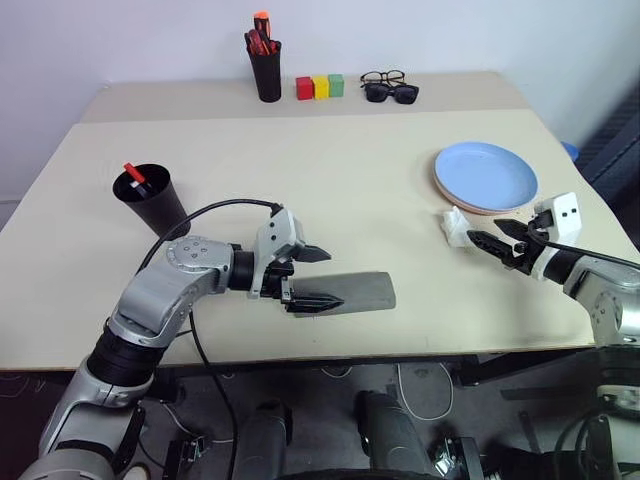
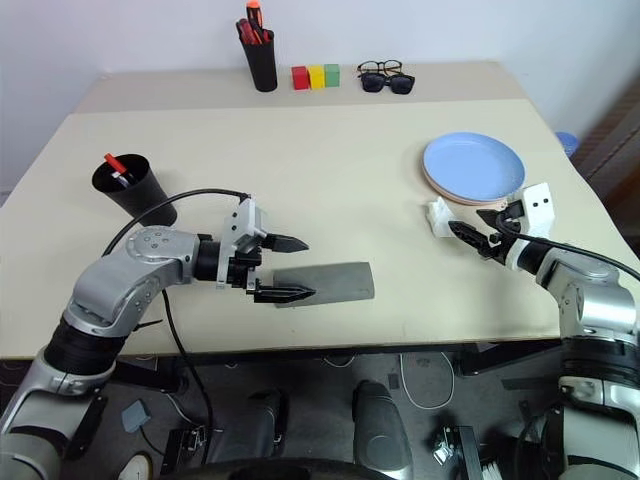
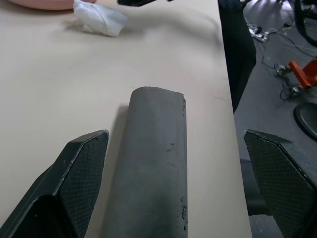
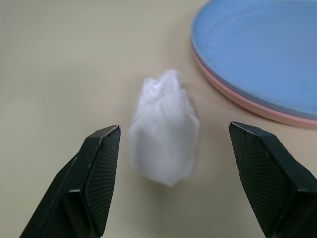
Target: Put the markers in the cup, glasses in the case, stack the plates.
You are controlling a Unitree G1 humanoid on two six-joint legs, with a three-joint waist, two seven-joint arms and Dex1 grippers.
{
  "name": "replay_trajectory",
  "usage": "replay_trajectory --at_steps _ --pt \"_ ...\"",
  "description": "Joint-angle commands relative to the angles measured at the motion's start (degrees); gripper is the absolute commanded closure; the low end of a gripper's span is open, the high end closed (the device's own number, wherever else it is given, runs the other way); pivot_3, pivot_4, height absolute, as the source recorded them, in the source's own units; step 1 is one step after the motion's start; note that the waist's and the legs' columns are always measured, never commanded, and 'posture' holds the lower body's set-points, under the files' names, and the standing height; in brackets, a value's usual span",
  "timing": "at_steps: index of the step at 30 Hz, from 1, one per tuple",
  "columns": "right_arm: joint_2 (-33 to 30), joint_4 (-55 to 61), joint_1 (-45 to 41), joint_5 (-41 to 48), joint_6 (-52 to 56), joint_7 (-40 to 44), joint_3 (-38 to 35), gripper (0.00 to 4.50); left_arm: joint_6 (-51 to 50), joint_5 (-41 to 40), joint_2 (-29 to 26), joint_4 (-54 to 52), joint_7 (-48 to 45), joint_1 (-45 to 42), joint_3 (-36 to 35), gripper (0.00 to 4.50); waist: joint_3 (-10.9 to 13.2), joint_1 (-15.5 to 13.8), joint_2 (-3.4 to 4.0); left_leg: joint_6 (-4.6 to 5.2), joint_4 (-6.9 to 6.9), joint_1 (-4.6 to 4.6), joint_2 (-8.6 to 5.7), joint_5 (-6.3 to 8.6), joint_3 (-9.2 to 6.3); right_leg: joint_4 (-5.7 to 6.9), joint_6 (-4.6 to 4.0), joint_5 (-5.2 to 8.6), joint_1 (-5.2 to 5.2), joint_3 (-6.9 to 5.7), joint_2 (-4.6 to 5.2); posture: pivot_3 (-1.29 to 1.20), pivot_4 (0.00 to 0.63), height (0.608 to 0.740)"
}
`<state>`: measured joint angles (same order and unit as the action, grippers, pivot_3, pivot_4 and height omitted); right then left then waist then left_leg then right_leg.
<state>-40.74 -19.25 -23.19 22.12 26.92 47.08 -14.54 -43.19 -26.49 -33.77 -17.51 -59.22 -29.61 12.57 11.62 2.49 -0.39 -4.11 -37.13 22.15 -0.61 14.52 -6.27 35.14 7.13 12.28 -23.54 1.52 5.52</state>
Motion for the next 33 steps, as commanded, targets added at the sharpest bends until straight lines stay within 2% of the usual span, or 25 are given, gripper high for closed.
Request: replay_trajectory --at_steps 1,4,7,12,19,26,33 --pt "1.1 -2.9 -2.5 -0.6 -1.9 1.5 1.3 0.99 0.9 -0.5 -0.7 -1.1 -0.1 -0.7 -1.0 0.0 0.0 0.0 0.0 0.0 0.01 0.01 0.0 0.0 0.0 0.0 0.01 0.0 -0.01 0.0 0.0 0.0 0.15 0.74" --pt "2.1 -7.5 -4.7 -2.3 -3.8 1.9 3.2 0.99 0.7 -0.5 -1.2 -1.6 0.2 -0.3 -1.2 0.0 0.0 0.0 -0.01 0.0 0.02 0.02 0.0 0.0 0.0 -0.01 0.02 0.0 -0.01 0.0 0.0 0.0 0.15 0.74" --pt "2.4 -13.2 -7.2 -5.1 -7.2 1.3 5.0 1.74 -0.3 -1.0 -1.9 -2.8 0.7 0.0 -1.7 0.0 0.0 0.0 -0.01 0.0 0.01 0.01 0.0 0.0 -0.01 0.0 0.02 0.0 -0.01 0.0 0.0 0.0 0.15 0.74" --pt "2.2 -16.8 -9.5 -6.6 -10.7 1.4 5.4 1.74 -1.7 -2.1 -2.3 -4.4 2.0 0.5 -2.3 0.0 0.0 0.0 -0.01 0.0 0.02 0.01 0.0 0.0 -0.01 0.0 0.03 0.0 -0.01 0.0 0.0 0.0 0.15 0.74" --pt "2.1 -16.9 -14.2 -4.9 -16.5 -1.3 1.5 1.74 -1.5 -2.4 -2.7 -5.3 3.5 1.8 -2.4 0.0 0.0 0.1 0.0 -0.01 0.01 0.01 0.0 0.0 -0.01 0.0 0.04 -0.01 -0.02 0.0 0.0 0.0 0.15 0.74" --pt "1.0 -29.9 -24.5 -8.7 -24.6 -4.2 1.9 1.74 -1.0 -2.3 -2.2 -5.1 5.0 1.7 -2.4 0.0 0.0 0.0 -0.01 -0.01 0.05 0.01 0.0 0.0 -0.01 -0.02 0.02 0.0 -0.02 0.0 0.0 0.0 0.15 0.74" --pt "1.8 -28.9 -22.3 -8.7 -23.2 -0.3 2.9 1.74 -1.9 -3.2 -2.3 -6.5 6.7 3.1 -3.2 0.0 0.0 0.1 -0.02 -0.01 0.1 0.07 -0.01 0.0 -0.03 -0.05 0.14 -0.03 -0.05 -0.01 0.0 0.0 0.15 0.74"
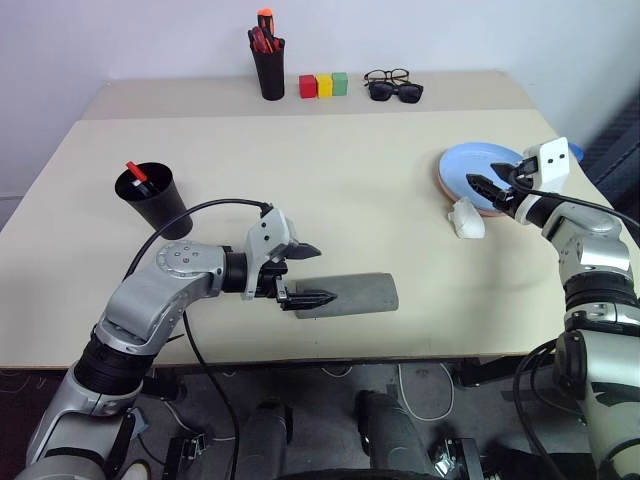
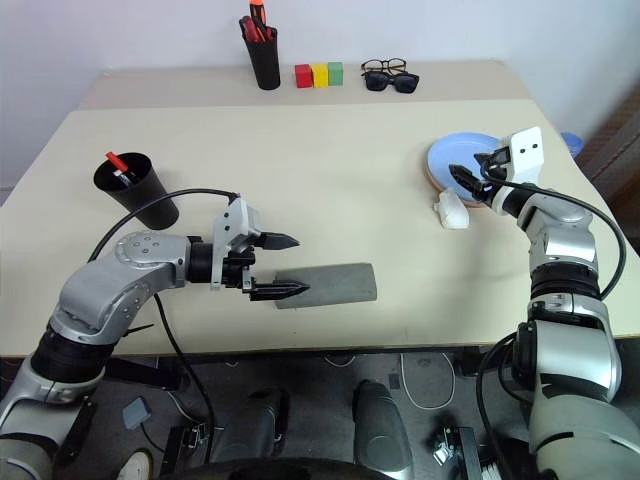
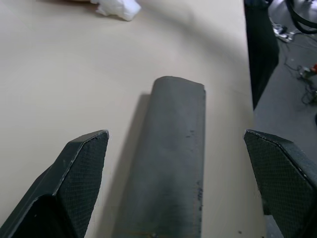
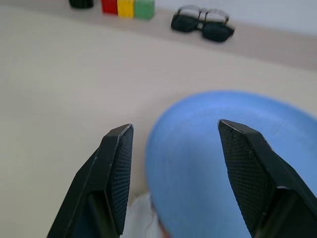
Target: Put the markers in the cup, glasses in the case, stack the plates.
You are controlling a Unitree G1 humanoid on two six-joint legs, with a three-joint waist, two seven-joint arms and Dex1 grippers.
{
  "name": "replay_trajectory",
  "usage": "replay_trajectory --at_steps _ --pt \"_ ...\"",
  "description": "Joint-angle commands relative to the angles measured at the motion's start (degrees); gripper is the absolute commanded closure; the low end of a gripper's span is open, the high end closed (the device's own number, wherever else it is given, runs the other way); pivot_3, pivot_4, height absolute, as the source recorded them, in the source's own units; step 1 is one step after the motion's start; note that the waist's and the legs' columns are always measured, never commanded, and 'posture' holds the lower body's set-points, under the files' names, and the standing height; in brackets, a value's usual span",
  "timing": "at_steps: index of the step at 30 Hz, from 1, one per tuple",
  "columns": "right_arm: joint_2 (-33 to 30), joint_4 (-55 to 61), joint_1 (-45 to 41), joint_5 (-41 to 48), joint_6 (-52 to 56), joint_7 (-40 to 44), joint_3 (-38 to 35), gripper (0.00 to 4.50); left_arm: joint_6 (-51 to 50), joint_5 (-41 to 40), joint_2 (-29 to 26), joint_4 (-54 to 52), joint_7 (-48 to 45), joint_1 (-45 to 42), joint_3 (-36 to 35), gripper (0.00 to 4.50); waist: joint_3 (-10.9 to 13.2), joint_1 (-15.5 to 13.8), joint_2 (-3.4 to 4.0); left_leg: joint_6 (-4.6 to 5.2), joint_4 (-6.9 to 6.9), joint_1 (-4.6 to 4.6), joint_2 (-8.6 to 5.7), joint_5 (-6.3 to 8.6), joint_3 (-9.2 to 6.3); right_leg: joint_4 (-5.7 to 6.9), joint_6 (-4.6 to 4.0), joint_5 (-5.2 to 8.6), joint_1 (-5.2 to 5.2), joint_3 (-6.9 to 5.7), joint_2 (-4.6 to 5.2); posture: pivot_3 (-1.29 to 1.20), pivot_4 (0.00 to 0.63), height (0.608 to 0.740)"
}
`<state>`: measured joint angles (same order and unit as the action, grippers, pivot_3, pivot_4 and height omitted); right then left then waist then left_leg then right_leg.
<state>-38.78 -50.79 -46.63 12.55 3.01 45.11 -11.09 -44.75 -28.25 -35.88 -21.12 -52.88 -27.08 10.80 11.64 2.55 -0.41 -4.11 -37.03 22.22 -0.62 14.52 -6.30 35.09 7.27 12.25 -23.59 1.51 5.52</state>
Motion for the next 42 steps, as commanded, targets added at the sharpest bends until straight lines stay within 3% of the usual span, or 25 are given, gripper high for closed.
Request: replay_trajectory --at_steps 1,10,21,24,28,37,42 --pt "-0.4 4.9 3.0 1.7 3.1 3.4 -0.5 1.74 -0.4 -1.5 -0.3 -3.0 0.3 0.7 -1.4 0.0 0.0 0.0 0.0 0.0 0.0 -0.01 0.0 0.0 0.0 0.01 0.0 0.0 0.01 0.0 0.0 0.0 0.15 0.74" --pt "-1.5 17.7 12.4 4.4 13.4 5.8 -1.6 1.74 -0.7 -1.8 -0.4 -2.4 0.0 0.1 -1.1 0.0 0.0 0.1 0.01 0.0 -0.08 -0.06 0.0 0.0 0.0 0.08 -0.09 0.03 0.02 0.0 0.0 0.0 0.15 0.74" --pt "-0.7 16.1 13.0 2.9 13.0 3.6 -0.5 1.74 -0.2 -1.0 -0.7 -2.1 -0.3 -0.7 -0.3 0.0 0.0 0.0 0.01 0.0 -0.07 -0.05 0.0 0.0 0.0 0.09 -0.08 0.03 0.02 0.0 0.0 0.0 0.15 0.74" --pt "-0.8 14.1 12.5 1.4 11.8 2.6 0.4 2.59 0.0 -0.3 -1.4 -2.5 -0.4 -0.3 -0.1 0.0 0.0 0.0 0.01 0.0 -0.07 -0.05 0.0 0.0 -0.01 0.09 -0.08 0.02 0.02 0.0 0.0 0.0 0.15 0.74" --pt "-0.6 12.9 12.3 0.5 10.8 2.3 1.0 4.47 0.0 -0.2 -1.7 -2.9 -0.2 0.0 -0.1 0.0 0.0 0.0 0.01 0.0 -0.07 -0.05 0.0 0.0 0.0 0.09 -0.09 0.03 0.01 0.0 0.0 0.0 0.15 0.74" --pt "-0.1 13.7 12.4 -0.1 9.3 1.5 1.1 4.47 0.1 0.3 -1.4 -3.1 0.1 0.2 0.3 0.0 0.0 0.0 0.01 0.0 -0.07 -0.05 0.0 0.0 0.0 0.09 -0.09 0.03 0.02 0.0 -0.01 0.0 0.15 0.74" --pt "0.1 18.8 12.4 3.8 10.2 3.7 -1.2 4.47 0.2 0.3 -1.2 -2.8 0.2 0.1 0.4 0.0 0.0 0.1 0.01 0.0 -0.07 -0.05 0.0 0.0 0.0 0.09 -0.08 0.03 0.01 0.0 0.0 0.0 0.15 0.74"
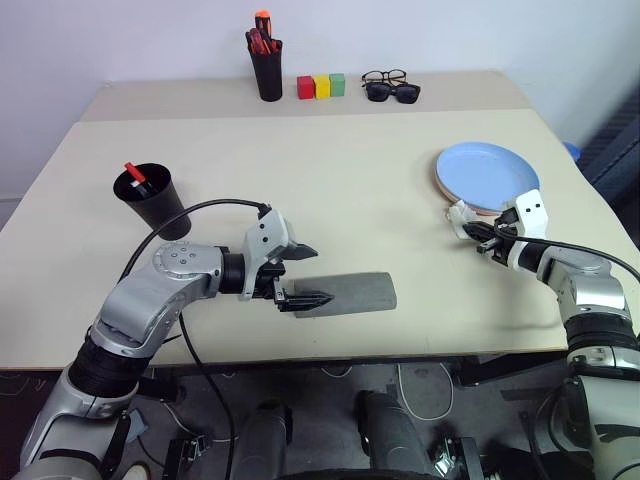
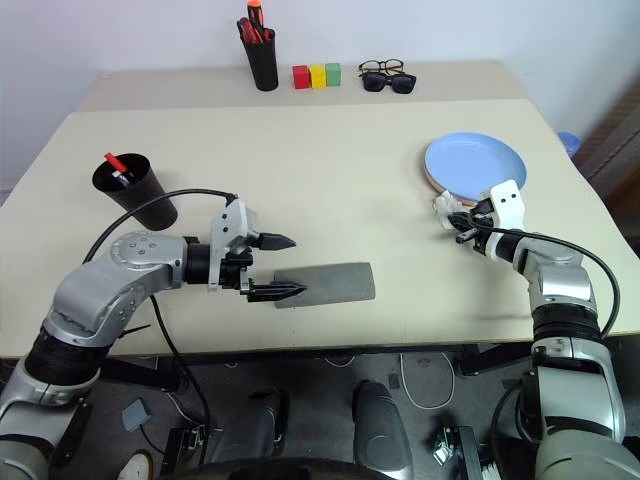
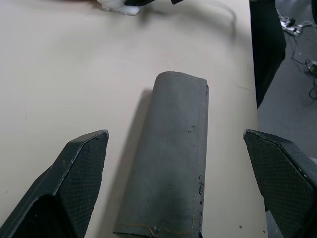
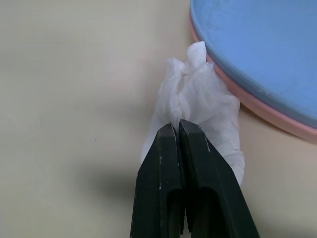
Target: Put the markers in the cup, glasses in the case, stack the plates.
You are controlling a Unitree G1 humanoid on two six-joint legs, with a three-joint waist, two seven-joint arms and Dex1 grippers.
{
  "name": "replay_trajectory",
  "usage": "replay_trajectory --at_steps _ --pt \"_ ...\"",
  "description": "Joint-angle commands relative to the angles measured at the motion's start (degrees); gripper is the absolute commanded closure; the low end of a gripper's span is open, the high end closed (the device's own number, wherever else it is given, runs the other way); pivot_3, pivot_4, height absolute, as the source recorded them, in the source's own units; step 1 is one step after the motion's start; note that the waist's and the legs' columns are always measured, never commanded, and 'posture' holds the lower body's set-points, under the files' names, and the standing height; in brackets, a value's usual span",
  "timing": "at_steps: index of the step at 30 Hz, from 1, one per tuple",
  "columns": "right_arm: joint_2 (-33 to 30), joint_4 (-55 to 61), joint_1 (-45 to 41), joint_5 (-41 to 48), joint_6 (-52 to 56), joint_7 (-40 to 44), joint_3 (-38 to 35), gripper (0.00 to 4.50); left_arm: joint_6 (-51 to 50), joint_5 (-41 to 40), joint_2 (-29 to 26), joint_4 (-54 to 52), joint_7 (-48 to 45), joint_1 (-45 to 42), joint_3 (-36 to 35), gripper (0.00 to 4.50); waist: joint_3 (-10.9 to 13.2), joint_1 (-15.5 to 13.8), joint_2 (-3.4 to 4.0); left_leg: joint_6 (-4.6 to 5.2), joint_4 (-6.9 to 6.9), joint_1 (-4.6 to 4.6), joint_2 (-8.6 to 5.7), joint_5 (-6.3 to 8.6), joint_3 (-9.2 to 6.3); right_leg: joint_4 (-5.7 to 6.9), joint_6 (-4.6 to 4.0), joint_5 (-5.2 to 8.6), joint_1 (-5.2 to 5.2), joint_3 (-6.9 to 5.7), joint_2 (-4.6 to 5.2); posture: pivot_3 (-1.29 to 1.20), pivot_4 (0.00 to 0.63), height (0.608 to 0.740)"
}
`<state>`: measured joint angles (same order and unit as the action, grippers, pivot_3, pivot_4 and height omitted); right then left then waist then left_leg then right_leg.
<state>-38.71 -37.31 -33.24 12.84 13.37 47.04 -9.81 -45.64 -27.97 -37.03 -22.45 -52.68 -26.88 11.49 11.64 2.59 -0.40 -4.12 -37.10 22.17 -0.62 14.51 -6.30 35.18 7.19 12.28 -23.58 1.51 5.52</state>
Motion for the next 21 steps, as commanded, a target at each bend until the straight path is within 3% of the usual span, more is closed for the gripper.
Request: replay_trajectory --at_steps 1,4,8,16,19,21 --pt "-0.1 8.7 -0.4 5.7 1.5 3.9 -2.9 4.47 1.1 0.0 0.0 -1.5 0.0 -0.1 -0.2 0.0 0.0 0.0 0.0 0.0 0.0 0.0 0.0 0.0 0.0 0.0 0.0 0.0 0.0 0.0 0.0 0.0 0.15 0.74" --pt "-0.4 15.3 0.5 9.7 4.7 7.1 -3.4 4.47 1.1 -0.1 0.2 -1.4 0.1 -0.2 -0.2 0.0 0.0 0.0 0.0 0.0 0.02 -0.01 0.0 0.0 -0.02 0.01 0.07 -0.03 0.0 0.0 0.0 0.0 0.15 0.74" --pt "0.1 15.4 -2.0 9.5 2.6 5.3 -3.9 4.47 1.1 -0.2 0.4 -1.3 0.2 -0.3 -0.2 0.0 0.0 -0.1 0.0 0.0 -0.01 0.0 0.0 0.0 -0.02 -0.01 0.03 -0.01 0.02 0.0 0.0 0.0 0.15 0.74" --pt "0.7 -16.7 -18.9 -3.5 -20.1 -9.9 -1.3 4.47 -0.4 -1.6 1.5 -1.6 1.9 0.8 -2.0 0.0 0.0 0.1 -0.01 0.0 0.07 -0.01 0.0 0.0 0.02 -0.03 -0.03 0.01 -0.02 0.0 0.0 0.0 0.15 0.74" --pt "0.9 -26.0 -22.9 -6.4 -24.6 -12.3 -0.1 3.62 -1.7 -2.7 1.5 -3.0 3.4 2.8 -3.7 0.0 0.0 0.1 -0.01 0.0 0.12 0.03 0.0 0.0 0.02 -0.09 -0.02 0.02 -0.04 0.0 0.0 0.0 0.15 0.74" --pt "1.0 -29.3 -24.4 -7.3 -26.3 -13.0 0.1 2.68 -2.1 -3.0 1.2 -4.1 4.6 4.5 -4.7 0.0 0.0 0.1 -0.01 0.0 0.15 0.05 0.0 0.0 0.01 -0.11 0.01 0.02 -0.06 0.0 0.01 0.0 0.15 0.74"
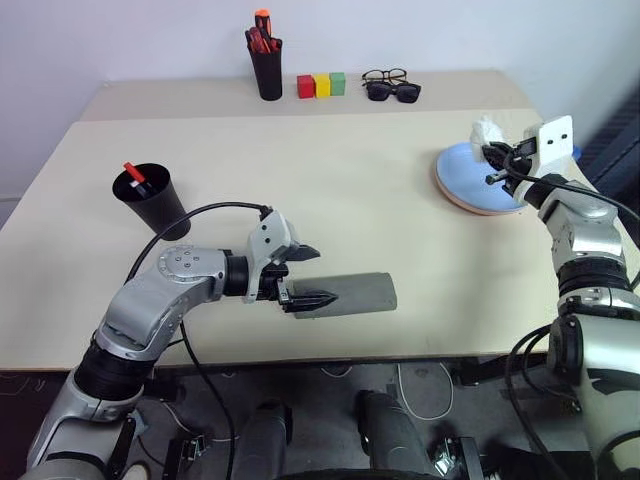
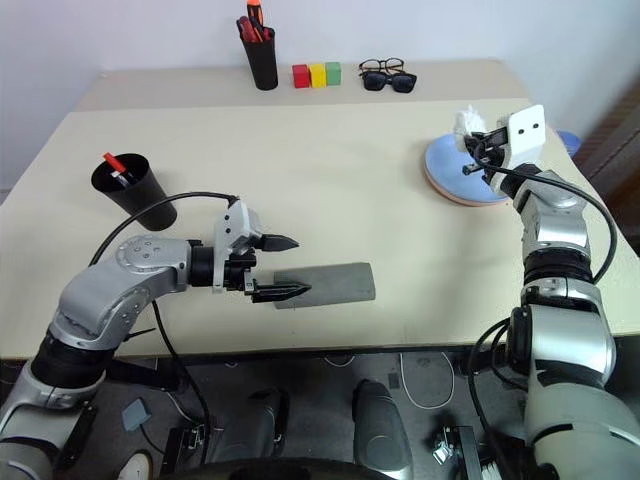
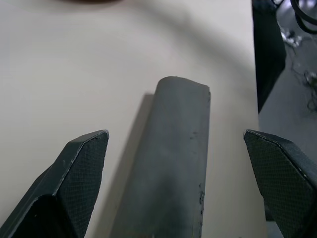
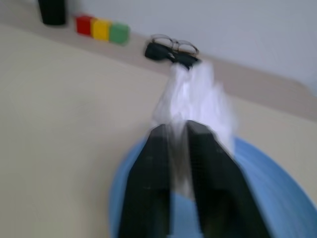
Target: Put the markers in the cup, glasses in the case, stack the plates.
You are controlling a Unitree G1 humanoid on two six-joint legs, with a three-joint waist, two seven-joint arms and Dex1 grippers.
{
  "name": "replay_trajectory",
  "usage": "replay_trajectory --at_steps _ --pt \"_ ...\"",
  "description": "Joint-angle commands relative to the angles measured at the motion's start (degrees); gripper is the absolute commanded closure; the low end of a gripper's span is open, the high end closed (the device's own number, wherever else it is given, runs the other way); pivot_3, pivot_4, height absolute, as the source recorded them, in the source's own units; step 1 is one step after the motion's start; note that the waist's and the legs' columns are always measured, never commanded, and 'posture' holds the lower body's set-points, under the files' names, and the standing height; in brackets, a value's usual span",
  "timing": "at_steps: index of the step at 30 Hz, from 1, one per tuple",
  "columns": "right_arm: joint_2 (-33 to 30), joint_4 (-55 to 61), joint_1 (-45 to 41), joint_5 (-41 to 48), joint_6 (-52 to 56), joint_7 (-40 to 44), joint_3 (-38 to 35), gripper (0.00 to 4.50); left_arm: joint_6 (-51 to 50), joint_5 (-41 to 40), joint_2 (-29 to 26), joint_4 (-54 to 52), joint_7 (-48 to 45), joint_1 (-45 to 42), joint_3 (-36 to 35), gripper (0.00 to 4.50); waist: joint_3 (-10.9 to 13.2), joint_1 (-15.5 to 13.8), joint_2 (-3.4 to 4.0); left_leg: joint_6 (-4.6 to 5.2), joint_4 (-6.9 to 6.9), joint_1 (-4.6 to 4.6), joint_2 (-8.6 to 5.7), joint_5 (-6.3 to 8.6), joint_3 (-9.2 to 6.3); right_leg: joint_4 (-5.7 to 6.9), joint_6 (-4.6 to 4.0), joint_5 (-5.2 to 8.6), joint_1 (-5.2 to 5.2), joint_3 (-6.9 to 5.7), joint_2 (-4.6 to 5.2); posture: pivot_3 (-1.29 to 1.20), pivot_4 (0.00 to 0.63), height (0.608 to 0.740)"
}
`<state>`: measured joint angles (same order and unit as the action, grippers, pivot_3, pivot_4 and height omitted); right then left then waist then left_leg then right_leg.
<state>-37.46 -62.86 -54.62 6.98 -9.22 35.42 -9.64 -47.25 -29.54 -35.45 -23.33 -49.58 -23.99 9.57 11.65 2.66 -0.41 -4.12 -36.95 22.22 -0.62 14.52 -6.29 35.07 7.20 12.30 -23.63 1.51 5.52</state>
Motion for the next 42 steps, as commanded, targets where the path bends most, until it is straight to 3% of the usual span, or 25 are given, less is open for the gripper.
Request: replay_trajectory --at_steps 1,2,6,10,14,19,24,30,35,42 --pt "-0.3 -4.7 -3.5 -1.8 -4.4 -1.6 -0.1 2.25 -0.7 -1.6 -0.3 -3.6 2.1 2.3 -3.3 0.0 0.0 0.0 0.0 0.0 0.01 0.01 0.0 0.0 0.01 0.0 0.01 0.0 -0.02 0.0 0.0 0.0 0.15 0.74" --pt "-0.4 -5.3 -3.9 -2.1 -5.2 -2.2 -0.1 1.75 -0.4 -1.6 -0.1 -3.9 3.0 3.1 -4.1 0.0 0.0 0.0 0.0 0.0 0.0 0.03 0.0 0.0 0.0 0.01 0.01 0.0 -0.04 0.01 0.0 0.0 0.15 0.74" --pt "-1.3 -5.7 -3.7 -3.2 -8.5 -3.6 -0.1 1.75 1.5 -1.8 1.4 -4.8 5.8 5.4 -6.9 0.0 0.0 0.0 0.01 -0.01 -0.05 0.05 0.0 -0.01 0.0 0.04 -0.01 -0.01 -0.05 0.01 0.0 0.0 0.15 0.74" --pt "-2.7 -2.5 0.0 -0.4 -13.0 1.3 -2.6 1.75 12.3 0.7 4.6 -6.0 7.3 10.4 -9.6 0.0 0.0 -0.1 0.01 -0.01 -0.06 0.02 0.0 -0.01 0.01 0.01 -0.03 -0.01 -0.01 0.02 0.0 0.0 0.15 0.74" --pt "-5.8 8.7 8.4 5.1 -8.2 11.1 -5.0 1.75 17.1 1.7 7.8 -3.8 10.2 12.6 -11.5 0.0 0.0 -0.5 0.01 -0.01 -0.07 0.02 -0.01 -0.01 -0.01 -0.04 -0.02 -0.01 0.06 0.01 0.0 0.0 0.15 0.74" --pt "-9.7 29.8 25.5 13.4 4.1 17.7 -9.8 1.75 19.4 -1.2 10.6 -2.4 10.1 15.3 -13.8 0.0 0.0 -0.4 0.04 0.0 -0.11 -0.06 -0.01 0.0 0.0 -0.01 -0.04 0.0 0.13 0.02 0.0 0.0 0.15 0.74" --pt "-13.2 47.9 45.9 19.5 13.6 20.7 -18.2 1.75 22.0 -2.1 7.5 -4.3 7.1 21.7 -17.9 0.0 0.0 -0.1 0.07 0.01 -0.06 -0.17 0.0 0.01 0.01 0.05 -0.06 0.03 0.15 0.03 0.0 0.0 0.15 0.74" --pt "-11.9 60.9 62.0 24.3 20.3 21.4 -27.5 1.75 22.1 -4.5 4.4 -7.0 5.7 27.3 -21.8 0.0 0.0 -0.2 0.04 -0.01 -0.26 -0.17 0.03 0.02 0.09 -0.01 0.06 0.12 0.19 0.06 0.02 0.0 0.15 0.74" --pt "-10.5 65.9 67.2 25.6 22.0 21.0 -30.0 1.75 21.1 -3.9 3.2 -8.4 7.6 28.9 -22.3 0.0 0.0 -0.3 0.04 -0.01 -0.25 -0.1 0.05 0.03 0.08 -0.05 0.06 0.12 0.15 0.05 0.02 0.0 0.15 0.74" --pt "-10.2 67.5 67.1 25.7 23.0 19.2 -30.0 1.75 21.4 -3.0 3.0 -8.2 9.0 27.8 -20.7 0.0 0.0 -0.4 0.03 -0.01 -0.22 -0.02 0.05 0.03 0.08 -0.11 0.06 0.12 0.08 0.04 0.02 0.0 0.15 0.74"
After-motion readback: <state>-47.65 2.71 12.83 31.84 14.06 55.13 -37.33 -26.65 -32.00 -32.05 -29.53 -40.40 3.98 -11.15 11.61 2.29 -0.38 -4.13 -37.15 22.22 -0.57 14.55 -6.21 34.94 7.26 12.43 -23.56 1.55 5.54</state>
